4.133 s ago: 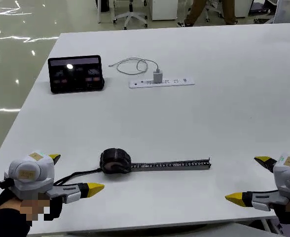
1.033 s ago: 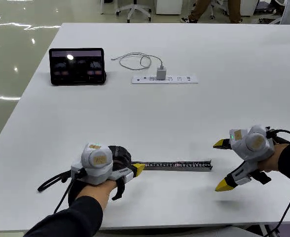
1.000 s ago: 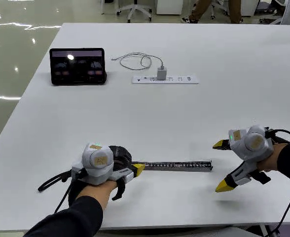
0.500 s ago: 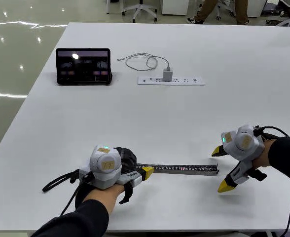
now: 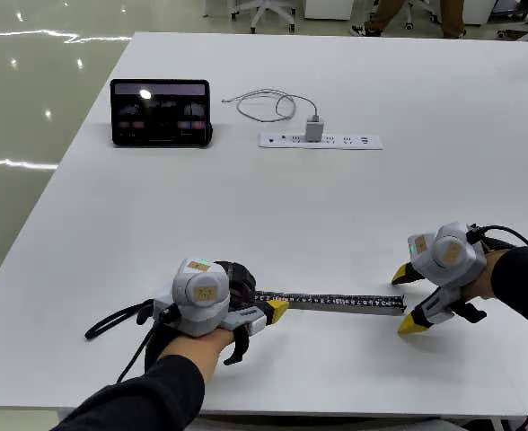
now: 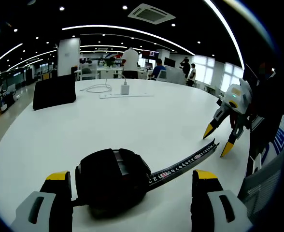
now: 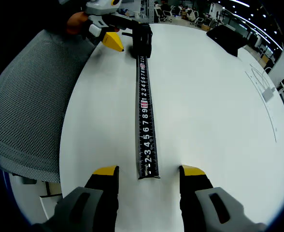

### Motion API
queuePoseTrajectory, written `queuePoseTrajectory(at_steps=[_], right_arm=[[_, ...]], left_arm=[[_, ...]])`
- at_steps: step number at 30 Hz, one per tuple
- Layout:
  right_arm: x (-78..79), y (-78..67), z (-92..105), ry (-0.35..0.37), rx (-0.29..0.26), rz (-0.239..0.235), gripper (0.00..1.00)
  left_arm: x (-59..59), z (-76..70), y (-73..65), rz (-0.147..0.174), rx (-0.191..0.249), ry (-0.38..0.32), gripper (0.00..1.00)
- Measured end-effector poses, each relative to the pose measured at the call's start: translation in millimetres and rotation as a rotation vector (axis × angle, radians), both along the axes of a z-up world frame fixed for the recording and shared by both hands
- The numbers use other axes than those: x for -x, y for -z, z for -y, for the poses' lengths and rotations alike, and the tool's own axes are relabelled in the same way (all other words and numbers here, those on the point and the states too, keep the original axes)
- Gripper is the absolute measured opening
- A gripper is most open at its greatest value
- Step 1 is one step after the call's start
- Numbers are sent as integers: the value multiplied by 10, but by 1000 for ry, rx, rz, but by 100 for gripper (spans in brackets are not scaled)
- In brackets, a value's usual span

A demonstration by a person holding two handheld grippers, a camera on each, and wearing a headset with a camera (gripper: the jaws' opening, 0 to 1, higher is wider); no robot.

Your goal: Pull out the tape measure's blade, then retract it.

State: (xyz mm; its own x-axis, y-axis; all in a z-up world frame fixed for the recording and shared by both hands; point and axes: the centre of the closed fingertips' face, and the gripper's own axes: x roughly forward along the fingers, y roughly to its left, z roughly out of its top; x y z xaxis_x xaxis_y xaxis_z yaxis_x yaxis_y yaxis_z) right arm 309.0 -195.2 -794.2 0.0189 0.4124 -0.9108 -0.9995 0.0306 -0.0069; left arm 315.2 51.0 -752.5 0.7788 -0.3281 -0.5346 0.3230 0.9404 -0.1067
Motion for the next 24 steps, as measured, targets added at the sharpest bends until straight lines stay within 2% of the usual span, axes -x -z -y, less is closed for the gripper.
queuePoseTrajectory(at_steps=[7, 16, 18, 20, 24], right_arm=[[14, -23, -21, -6, -1, 0, 25], [-1, -23, 14, 12, 1, -1, 19], [0, -20, 16, 19, 0, -3, 17], [-10, -17, 27, 48, 3, -9, 12], [-15, -9, 33, 22, 11, 3, 12]], left_arm=[[5, -1, 16, -5, -2, 2, 100], [6, 0, 20, -6, 6, -3, 100], [-1, -2, 10, 4, 4, -2, 100], [-4, -10, 6, 4, 10, -9, 100], [-20, -61, 11, -2, 29, -38, 100]])
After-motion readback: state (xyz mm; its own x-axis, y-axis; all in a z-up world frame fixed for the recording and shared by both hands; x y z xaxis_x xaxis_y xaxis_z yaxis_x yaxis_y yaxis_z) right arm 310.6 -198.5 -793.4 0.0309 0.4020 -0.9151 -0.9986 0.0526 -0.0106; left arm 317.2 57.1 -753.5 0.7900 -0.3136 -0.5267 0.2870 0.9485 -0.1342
